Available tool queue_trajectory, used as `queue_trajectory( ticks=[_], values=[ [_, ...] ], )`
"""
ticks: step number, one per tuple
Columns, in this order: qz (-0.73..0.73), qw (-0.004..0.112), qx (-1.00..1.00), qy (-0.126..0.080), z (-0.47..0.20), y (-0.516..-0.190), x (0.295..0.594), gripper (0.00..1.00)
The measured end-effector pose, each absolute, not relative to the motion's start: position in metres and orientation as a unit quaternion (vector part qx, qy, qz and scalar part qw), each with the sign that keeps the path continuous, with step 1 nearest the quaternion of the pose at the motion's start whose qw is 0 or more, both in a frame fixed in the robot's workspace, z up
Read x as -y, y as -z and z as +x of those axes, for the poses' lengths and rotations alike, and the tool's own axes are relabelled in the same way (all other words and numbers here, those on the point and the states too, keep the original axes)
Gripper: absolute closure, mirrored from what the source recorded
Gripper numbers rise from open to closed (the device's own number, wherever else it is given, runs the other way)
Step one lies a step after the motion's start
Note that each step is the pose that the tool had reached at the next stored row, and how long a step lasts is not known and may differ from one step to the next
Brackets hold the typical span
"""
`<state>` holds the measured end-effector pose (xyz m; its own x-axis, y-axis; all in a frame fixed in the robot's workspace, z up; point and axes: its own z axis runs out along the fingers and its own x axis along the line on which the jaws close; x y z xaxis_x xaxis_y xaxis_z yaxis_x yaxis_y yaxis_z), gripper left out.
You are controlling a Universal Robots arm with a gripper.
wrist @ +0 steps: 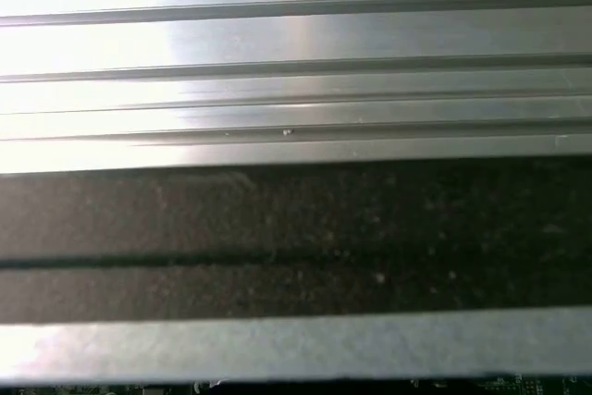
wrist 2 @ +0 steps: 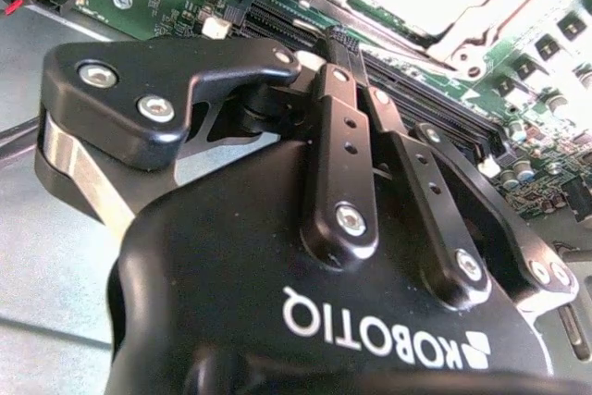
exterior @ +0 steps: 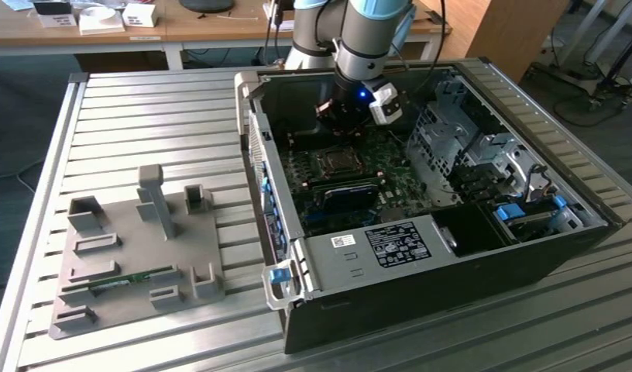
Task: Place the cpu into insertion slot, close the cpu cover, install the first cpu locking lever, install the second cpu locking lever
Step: 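Install the first cpu locking lever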
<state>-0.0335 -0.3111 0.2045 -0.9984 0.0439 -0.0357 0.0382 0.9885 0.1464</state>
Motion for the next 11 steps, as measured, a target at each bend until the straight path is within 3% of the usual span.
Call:
queue_trajectory(
  ticks=[11],
  values=[
    [0.021,0.019,-0.997,-0.073,-0.0335,-0.2038,0.3075,0.90]
  ],
)
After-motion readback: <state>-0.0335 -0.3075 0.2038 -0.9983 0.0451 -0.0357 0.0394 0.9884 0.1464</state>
